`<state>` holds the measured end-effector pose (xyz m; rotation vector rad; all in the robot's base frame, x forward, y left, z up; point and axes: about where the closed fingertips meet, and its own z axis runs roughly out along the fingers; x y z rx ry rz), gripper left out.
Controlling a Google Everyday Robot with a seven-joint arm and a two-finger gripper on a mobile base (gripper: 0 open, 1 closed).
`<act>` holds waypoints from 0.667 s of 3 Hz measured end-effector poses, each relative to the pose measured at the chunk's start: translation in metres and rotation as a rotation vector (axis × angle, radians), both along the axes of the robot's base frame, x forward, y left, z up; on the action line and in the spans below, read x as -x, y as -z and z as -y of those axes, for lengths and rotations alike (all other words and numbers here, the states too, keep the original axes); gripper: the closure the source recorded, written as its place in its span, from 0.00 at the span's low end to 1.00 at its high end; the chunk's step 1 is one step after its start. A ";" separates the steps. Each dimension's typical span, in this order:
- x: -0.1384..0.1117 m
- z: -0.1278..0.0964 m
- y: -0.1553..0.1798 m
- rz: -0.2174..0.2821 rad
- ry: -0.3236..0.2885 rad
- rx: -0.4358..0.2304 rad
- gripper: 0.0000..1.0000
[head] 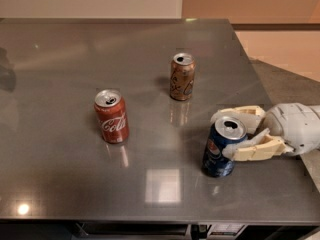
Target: Place pepsi can upright
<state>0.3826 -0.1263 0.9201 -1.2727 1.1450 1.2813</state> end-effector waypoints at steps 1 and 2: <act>0.001 0.003 0.003 0.012 -0.011 -0.024 0.36; 0.000 0.001 0.003 0.013 -0.009 -0.022 0.13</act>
Offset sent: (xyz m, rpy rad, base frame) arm -0.0013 -0.0030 -0.0029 0.0220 -0.0105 0.0101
